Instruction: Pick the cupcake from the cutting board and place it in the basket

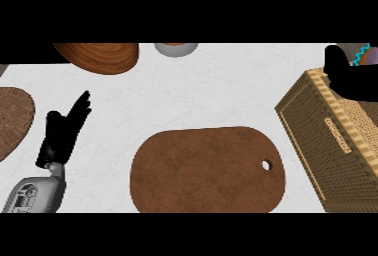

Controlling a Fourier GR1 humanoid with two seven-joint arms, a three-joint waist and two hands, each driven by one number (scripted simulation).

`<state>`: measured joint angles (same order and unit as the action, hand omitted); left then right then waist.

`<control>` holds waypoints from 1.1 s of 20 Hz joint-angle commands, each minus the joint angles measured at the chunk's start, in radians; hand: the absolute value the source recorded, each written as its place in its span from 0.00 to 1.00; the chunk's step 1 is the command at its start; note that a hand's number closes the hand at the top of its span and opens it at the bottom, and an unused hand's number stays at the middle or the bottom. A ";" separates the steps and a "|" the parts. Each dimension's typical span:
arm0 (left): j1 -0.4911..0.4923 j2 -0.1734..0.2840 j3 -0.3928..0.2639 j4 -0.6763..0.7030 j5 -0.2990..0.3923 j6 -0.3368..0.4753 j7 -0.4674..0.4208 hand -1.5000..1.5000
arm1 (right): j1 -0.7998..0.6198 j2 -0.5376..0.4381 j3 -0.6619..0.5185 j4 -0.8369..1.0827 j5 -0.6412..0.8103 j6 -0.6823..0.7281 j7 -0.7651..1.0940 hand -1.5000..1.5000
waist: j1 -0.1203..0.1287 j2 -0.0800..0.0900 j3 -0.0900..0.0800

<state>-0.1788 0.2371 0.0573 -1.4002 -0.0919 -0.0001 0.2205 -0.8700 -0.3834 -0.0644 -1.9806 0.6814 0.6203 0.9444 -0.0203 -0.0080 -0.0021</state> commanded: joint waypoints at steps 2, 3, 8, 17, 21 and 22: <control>0.010 -0.017 -0.006 -0.018 -0.005 0.012 0.006 0.50 | 0.027 -0.158 -0.122 0.077 -0.036 0.162 0.025 1.00 | 0.005 0.003 0.002; -0.010 -0.018 -0.005 0.008 -0.005 0.007 -0.011 0.50 | 0.011 -0.206 -0.171 0.118 -0.066 0.180 -0.030 1.00 | 0.004 0.005 0.002; -0.023 -0.042 -0.028 0.039 -0.049 0.031 -0.039 0.50 | 0.170 -0.292 -0.274 0.135 -0.086 0.146 -0.235 1.00 | 0.011 0.008 0.002; 0.004 -0.031 -0.005 -0.025 -0.028 -0.008 0.006 0.50 | 0.290 -0.288 -0.281 0.256 -0.058 0.022 -0.450 1.00 | 0.024 0.008 0.002; -0.061 -0.006 0.028 0.033 -0.016 -0.024 0.004 0.50 | 0.440 -0.312 -0.308 0.325 -0.011 -0.054 -0.625 1.00 | 0.019 0.010 0.002; -0.069 -0.026 0.012 0.033 -0.027 -0.012 0.013 0.50 | 0.458 -0.247 -0.307 0.278 -0.023 -0.079 -0.584 1.00 | 0.017 0.008 0.002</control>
<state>-0.2158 0.2163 0.0678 -1.3849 -0.1134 -0.0121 0.2224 -0.4973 -0.6782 -0.3701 -1.7054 0.6369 0.6119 0.4110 -0.0008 0.0008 0.0002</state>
